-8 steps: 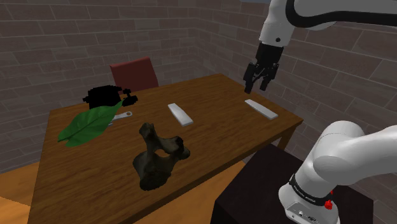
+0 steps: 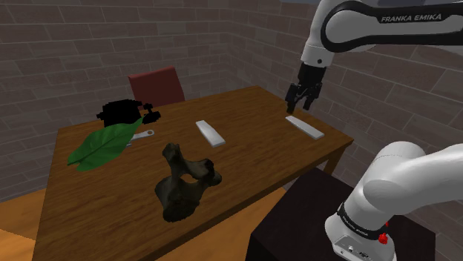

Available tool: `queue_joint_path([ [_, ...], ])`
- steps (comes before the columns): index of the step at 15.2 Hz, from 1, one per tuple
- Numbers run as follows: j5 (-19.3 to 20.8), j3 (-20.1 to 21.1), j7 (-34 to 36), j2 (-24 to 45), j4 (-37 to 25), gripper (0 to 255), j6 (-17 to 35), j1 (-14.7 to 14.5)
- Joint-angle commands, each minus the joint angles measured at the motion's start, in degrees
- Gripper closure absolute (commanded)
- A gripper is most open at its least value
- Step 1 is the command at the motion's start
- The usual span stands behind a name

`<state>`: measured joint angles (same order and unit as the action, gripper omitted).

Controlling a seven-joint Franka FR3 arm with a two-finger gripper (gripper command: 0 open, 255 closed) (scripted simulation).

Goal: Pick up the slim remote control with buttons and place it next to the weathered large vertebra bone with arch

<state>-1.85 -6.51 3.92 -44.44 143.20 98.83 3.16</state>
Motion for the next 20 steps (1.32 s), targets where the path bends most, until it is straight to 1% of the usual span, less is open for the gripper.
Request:
queue_joint_path([
  [1, 1.79, -1.82, -2.11, 1.23, 1.18, 0, 2.28, 1.06],
  [7, 6.36, -7.23, -7.79, 7.77, 2.85, 0, 10.38, 3.82],
  [12, 9.16, -11.87, -12.45, 15.11, 2.34, 0, 17.43, 5.64],
  [16, 10.27, -15.62, -16.34, 22.02, 0.66, 0, 22.97, 6.61],
  [20, 9.88, -19.3, -20.68, 29.69, -2.1, 0, 28.18, 7.17],
])
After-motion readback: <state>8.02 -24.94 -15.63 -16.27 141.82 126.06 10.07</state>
